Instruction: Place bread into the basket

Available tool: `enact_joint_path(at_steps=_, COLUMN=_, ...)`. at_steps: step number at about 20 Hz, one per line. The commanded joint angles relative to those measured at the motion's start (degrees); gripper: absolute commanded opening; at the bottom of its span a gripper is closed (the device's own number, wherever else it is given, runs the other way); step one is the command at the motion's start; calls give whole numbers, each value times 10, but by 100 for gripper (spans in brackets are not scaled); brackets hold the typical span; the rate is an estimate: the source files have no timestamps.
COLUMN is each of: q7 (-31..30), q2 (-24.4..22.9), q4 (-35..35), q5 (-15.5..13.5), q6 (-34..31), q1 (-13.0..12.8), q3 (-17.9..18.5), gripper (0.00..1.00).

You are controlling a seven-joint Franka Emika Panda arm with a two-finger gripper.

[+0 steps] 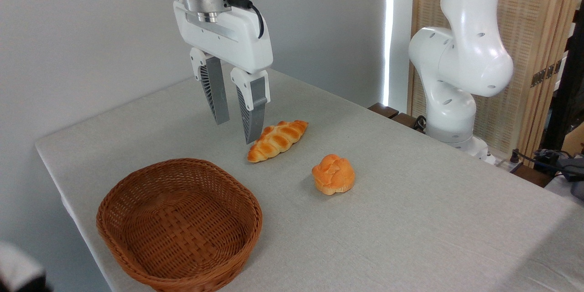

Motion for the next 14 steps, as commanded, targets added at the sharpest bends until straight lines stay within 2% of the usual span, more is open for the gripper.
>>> enact_joint_path(at_steps=1, q7=-1, q2=-1, q4=5, q5=-17, q6=-18, q1=0, q3=5, gripper=100)
enact_joint_path(at_steps=14, q7=-1, q2=-1, q4=5, q5=-21, q6=-20, q1=0, q3=4, gripper=100)
